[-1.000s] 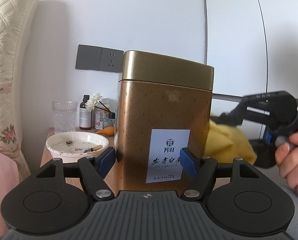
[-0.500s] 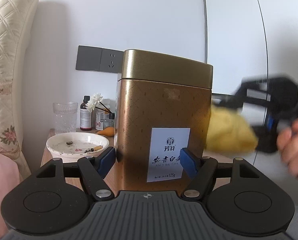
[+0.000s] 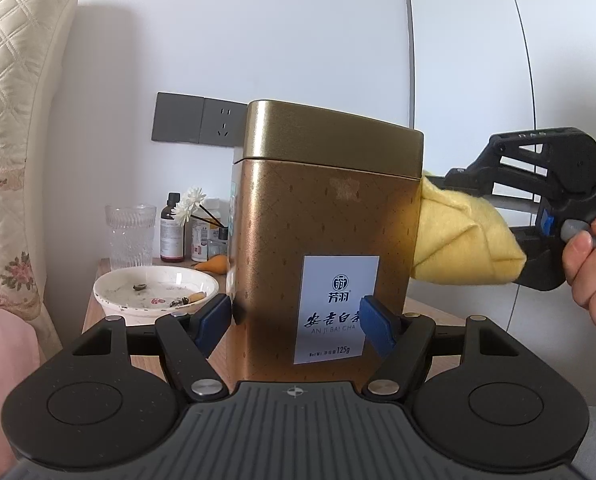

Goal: Clean container
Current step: 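Wipe the tin's side with the right gripper's cloth while the left holds the tin, then keep wiping the tin's side with the right gripper's cloth while the left holds it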

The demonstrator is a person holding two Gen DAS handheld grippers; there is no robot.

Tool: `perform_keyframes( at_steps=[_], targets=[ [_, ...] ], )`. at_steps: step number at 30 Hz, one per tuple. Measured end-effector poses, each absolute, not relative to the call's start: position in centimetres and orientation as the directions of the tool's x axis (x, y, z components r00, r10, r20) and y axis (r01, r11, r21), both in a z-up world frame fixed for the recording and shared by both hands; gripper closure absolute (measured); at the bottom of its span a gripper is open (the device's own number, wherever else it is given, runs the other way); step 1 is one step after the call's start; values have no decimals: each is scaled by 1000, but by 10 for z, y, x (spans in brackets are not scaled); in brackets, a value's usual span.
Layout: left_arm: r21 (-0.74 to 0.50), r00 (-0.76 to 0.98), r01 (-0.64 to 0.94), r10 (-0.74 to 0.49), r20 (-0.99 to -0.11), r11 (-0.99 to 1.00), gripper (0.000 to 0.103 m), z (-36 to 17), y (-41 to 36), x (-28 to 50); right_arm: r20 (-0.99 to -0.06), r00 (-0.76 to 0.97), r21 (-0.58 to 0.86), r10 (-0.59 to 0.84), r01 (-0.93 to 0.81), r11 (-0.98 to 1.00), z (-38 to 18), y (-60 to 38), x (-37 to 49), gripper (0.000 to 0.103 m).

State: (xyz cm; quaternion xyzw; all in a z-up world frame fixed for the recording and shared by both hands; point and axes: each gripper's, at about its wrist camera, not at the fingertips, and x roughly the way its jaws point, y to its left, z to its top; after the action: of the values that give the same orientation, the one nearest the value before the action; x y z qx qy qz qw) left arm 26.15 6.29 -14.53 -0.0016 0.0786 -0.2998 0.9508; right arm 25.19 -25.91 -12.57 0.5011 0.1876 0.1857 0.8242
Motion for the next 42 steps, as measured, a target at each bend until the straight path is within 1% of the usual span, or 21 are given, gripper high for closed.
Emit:
perform_keyframes(
  at_steps=[2, 6, 9, 16, 19, 20, 25, 28, 32, 36, 38, 42],
  targets=[
    [-47, 809, 569, -569, -149, 821, 28, -145, 63, 262, -136, 859, 907, 494, -93, 411, -134, -261, 251, 81],
    [-37, 812, 566, -564, -149, 824, 28, -146, 61, 261, -214, 844, 924, 492, 11, 383, -168, -261, 245, 81],
    [-42, 812, 565, -564, -149, 824, 28, -146, 62, 261, -261, 843, 922, 471, 74, 379, -176, -262, 242, 82],
    [-42, 811, 566, -565, -152, 823, 28, -146, 63, 261, -161, 854, 925, 495, -44, 377, -135, -260, 245, 81],
    [-44, 810, 567, -567, -151, 822, 28, -146, 63, 260, -128, 857, 924, 499, -80, 373, -128, -261, 243, 81],
    [-43, 810, 567, -566, -151, 823, 28, -146, 63, 260, -129, 857, 922, 499, -82, 379, -130, -261, 242, 81],
    [-44, 810, 567, -567, -152, 822, 28, -146, 63, 259, -215, 847, 928, 487, 21, 373, -166, -261, 239, 81],
    [-45, 811, 566, -566, -151, 823, 28, -146, 63, 259, -246, 835, 929, 493, 57, 367, -176, -262, 239, 81],
    [-41, 811, 566, -565, -153, 823, 28, -146, 62, 260, -223, 831, 919, 509, 5, 395, -155, -264, 244, 81],
    [-32, 814, 563, -560, -153, 826, 28, -146, 61, 259, -148, 843, 919, 517, -76, 388, -134, -265, 248, 81],
    [-26, 816, 561, -558, -153, 827, 28, -145, 60, 259, -132, 849, 916, 512, -93, 391, -134, -265, 249, 81],
    [-26, 815, 563, -559, -153, 826, 28, -145, 61, 259, -202, 840, 913, 504, -25, 407, -158, -264, 246, 81]
  ],
)
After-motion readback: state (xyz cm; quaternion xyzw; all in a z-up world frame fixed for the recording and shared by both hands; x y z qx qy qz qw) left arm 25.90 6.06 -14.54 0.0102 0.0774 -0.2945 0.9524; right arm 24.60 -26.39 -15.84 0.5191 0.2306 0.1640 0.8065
